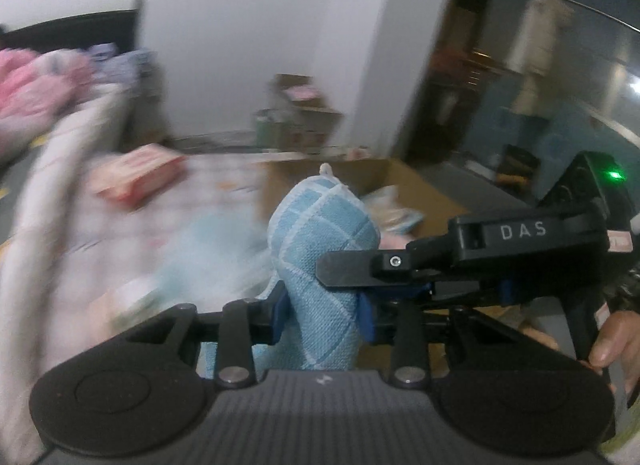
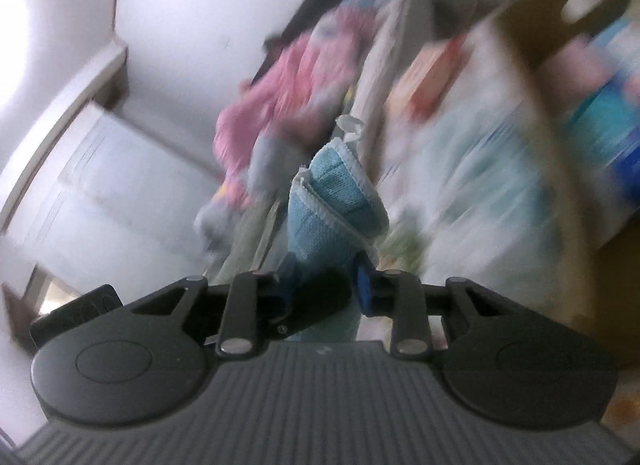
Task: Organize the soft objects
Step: 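Carry the light blue cloth into the box and open the right tool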
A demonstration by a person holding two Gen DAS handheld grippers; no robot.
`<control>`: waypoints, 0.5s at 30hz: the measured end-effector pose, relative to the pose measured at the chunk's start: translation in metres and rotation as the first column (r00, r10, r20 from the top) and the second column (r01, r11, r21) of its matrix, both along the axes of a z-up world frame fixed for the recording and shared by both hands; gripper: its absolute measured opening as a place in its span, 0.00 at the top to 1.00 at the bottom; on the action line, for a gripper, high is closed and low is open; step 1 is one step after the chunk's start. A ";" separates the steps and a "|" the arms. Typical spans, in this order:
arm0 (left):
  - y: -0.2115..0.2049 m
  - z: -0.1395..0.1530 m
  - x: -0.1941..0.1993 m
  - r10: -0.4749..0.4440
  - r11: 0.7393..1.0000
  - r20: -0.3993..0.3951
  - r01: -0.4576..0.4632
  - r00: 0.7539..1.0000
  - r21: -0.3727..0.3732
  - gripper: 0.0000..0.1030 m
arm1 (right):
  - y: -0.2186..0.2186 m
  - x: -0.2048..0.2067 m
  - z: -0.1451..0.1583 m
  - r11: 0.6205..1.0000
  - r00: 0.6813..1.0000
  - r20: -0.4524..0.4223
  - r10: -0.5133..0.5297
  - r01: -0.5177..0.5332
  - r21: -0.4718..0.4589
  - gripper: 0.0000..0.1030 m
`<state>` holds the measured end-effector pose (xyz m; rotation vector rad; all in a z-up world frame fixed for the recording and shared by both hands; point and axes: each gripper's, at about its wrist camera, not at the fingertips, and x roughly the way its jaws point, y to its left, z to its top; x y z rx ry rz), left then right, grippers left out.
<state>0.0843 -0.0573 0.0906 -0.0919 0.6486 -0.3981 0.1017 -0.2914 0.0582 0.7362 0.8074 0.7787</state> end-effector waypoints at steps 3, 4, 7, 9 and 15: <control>-0.053 0.002 0.034 -0.092 0.995 -0.003 0.091 0.996 -0.041 0.60 | -0.057 0.011 0.014 0.990 0.993 0.033 -0.115 0.117 -0.072 0.76; -0.071 0.001 0.045 -0.115 0.992 -0.005 0.114 0.993 -0.053 0.60 | -0.075 0.015 0.018 0.983 0.988 0.037 -0.149 0.152 -0.100 0.76; -0.126 -0.005 0.073 -0.177 0.981 -0.003 0.176 0.984 -0.086 0.57 | -0.124 0.028 0.027 0.951 0.973 0.051 -0.225 0.230 -0.206 0.80; -0.155 -0.014 0.087 -0.212 0.972 -0.012 0.209 0.977 -0.108 0.53 | -0.150 0.041 0.027 0.926 0.966 0.046 -0.253 0.256 -0.277 0.83; -0.207 -0.055 0.131 -0.244 0.964 -0.149 0.223 0.958 -0.143 0.43 | -0.186 0.083 0.006 0.816 0.957 0.031 -0.287 0.262 -0.515 0.85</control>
